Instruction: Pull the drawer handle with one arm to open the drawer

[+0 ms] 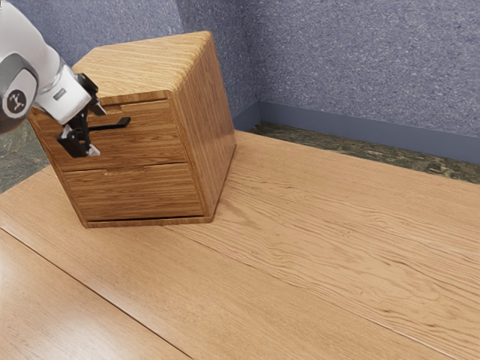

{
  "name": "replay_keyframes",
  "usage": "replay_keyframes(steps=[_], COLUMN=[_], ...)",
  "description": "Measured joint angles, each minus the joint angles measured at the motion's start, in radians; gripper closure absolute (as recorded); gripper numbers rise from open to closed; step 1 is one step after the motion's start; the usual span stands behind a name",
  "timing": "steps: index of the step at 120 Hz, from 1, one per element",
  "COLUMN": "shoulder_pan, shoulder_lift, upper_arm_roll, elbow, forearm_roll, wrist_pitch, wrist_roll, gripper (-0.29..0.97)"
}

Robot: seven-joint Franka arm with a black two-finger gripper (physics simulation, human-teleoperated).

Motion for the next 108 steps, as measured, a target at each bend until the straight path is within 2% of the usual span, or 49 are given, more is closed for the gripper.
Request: replay_keyframes(steps=[42,77,88,108], shoulder_pan=[0.003,0.001,0.001,0.0], shoulder_lift=[-0.008,-0.043,-0.094,-0.121], upper_arm_roll=[0.011,0.011,0.01,0.003], elbow=[-0.059,-0.07,-0.115,-0.149], forearm_roll=[-0.008,-0.028,-0.029,-0.033], wrist_pitch=[0.06,0.057,0.04,0.02], wrist_roll=[0.024,0.031,0.033,0.035], gripper=[0.0,0.29,0.26,0.31])
